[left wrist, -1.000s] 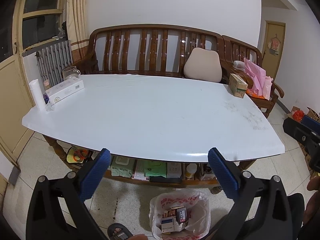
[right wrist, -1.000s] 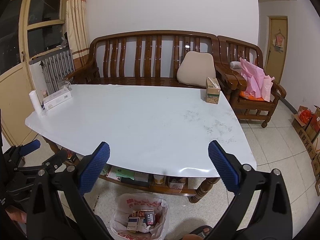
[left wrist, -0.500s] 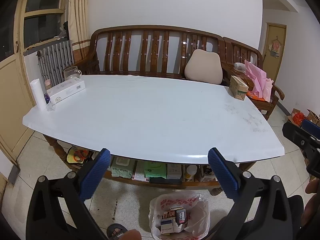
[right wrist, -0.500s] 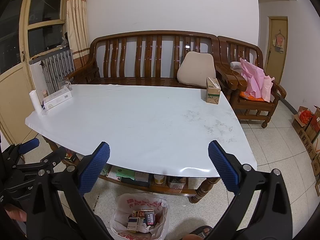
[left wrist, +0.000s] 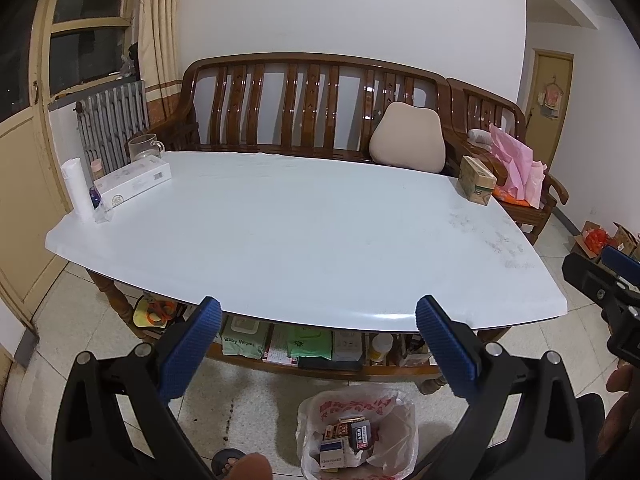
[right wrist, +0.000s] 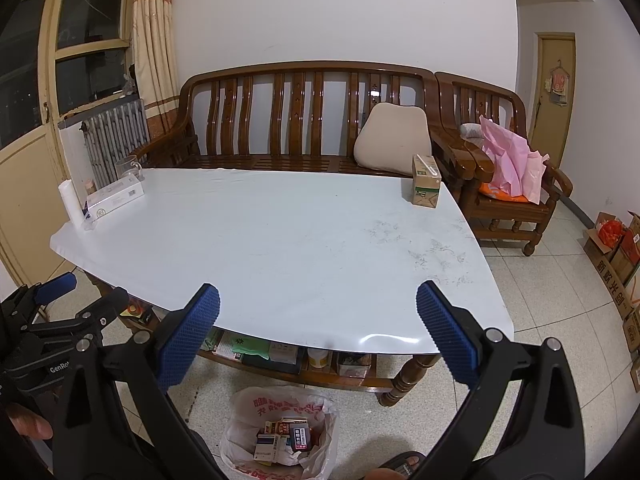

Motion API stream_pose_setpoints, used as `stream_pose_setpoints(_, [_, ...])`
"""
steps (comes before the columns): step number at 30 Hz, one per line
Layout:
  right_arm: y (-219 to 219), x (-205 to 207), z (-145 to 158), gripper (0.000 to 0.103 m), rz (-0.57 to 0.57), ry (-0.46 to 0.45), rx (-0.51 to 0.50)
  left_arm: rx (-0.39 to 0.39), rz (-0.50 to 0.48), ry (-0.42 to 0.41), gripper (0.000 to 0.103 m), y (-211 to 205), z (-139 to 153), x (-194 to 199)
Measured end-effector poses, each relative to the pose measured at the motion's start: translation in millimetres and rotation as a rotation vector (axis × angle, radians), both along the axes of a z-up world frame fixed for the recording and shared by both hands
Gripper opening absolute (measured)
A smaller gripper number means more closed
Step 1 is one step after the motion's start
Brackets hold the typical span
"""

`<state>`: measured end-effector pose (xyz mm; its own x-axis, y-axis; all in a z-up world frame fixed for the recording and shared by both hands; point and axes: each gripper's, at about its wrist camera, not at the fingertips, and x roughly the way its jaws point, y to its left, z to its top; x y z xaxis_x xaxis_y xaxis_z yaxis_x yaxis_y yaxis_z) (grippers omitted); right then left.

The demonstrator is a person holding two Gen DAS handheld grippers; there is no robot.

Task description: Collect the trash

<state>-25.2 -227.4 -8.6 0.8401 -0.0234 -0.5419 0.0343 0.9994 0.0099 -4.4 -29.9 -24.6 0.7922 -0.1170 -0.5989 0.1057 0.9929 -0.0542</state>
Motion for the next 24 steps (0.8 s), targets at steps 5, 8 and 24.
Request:
stream_pose_setpoints(5, [0.2, -0.3, 0.0, 0.096, -0.001, 0.000, -0.001, 0.010, 0.003, -0.007, 0.095, -1.5, 2.2, -1.7])
stream_pose_setpoints(8, [-0.6, -0.5, 0.3, 0.096, -0.001, 0.000, -0.001, 0.013, 0.002, -0.011, 0.095, -3.3, 4.4, -1.8])
stream_pose_setpoints(24, [-2.1, 0.8, -1.3, 0.096, -0.003, 0.000, -0.006, -0.015, 0.004, 0.002, 0.095, 3.1, 2.5, 0.1])
